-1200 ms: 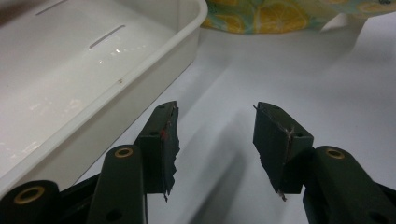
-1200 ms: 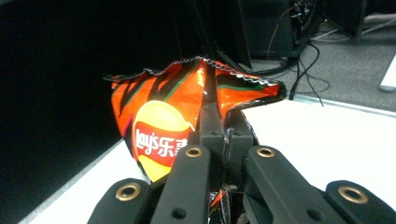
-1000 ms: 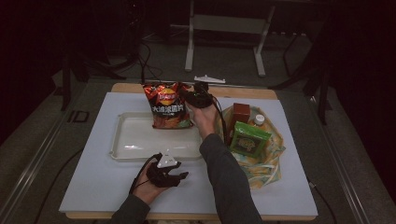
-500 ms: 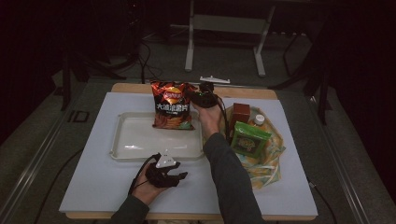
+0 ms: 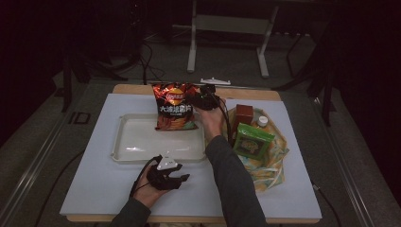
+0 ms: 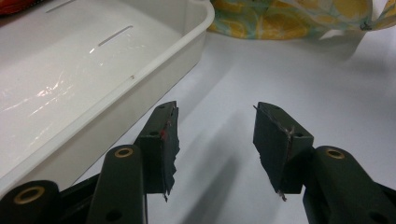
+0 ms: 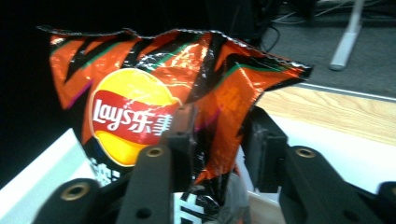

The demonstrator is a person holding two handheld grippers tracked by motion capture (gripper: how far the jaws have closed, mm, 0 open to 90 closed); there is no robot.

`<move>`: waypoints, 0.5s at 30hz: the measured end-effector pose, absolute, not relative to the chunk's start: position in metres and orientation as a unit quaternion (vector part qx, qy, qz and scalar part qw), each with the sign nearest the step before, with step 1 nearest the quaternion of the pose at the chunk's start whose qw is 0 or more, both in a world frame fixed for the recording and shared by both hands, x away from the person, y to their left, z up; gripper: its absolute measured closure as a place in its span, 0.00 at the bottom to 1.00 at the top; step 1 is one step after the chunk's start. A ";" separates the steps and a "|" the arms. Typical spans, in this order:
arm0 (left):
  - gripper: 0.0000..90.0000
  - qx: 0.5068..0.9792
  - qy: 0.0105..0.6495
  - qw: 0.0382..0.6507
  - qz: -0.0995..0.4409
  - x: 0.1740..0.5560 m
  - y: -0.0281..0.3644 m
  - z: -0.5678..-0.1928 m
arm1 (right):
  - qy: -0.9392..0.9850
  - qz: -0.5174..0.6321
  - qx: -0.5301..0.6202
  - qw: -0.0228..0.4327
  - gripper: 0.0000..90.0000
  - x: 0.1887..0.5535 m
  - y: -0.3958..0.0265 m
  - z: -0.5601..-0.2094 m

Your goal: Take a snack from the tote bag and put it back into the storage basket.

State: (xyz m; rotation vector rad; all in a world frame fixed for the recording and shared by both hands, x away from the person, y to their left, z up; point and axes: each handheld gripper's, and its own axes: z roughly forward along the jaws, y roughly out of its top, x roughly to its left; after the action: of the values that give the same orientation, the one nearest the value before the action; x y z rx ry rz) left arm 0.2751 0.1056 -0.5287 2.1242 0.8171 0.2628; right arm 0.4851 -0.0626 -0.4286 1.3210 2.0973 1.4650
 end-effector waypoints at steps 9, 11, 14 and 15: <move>0.55 0.844 0.326 0.412 0.106 0.276 0.107 -0.529 | 0.699 0.508 0.485 0.133 0.59 0.481 -0.081 -0.422; 0.55 0.844 0.326 0.412 0.106 0.276 0.107 -0.529 | 0.699 0.510 0.483 0.134 0.59 0.479 -0.083 -0.419; 0.55 0.846 0.324 0.409 0.106 0.276 0.105 -0.529 | 0.707 0.510 0.470 0.140 0.58 0.469 -0.087 -0.414; 0.55 0.848 0.322 0.408 0.106 0.276 0.105 -0.529 | 0.710 0.510 0.465 0.139 0.58 0.466 -0.087 -0.413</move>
State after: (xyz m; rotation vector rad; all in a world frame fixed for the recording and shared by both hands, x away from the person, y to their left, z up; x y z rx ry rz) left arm 0.2759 0.1047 -0.5286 2.1365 0.8128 0.2676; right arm 0.4658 -0.0873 -0.4134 1.3454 2.0537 1.4731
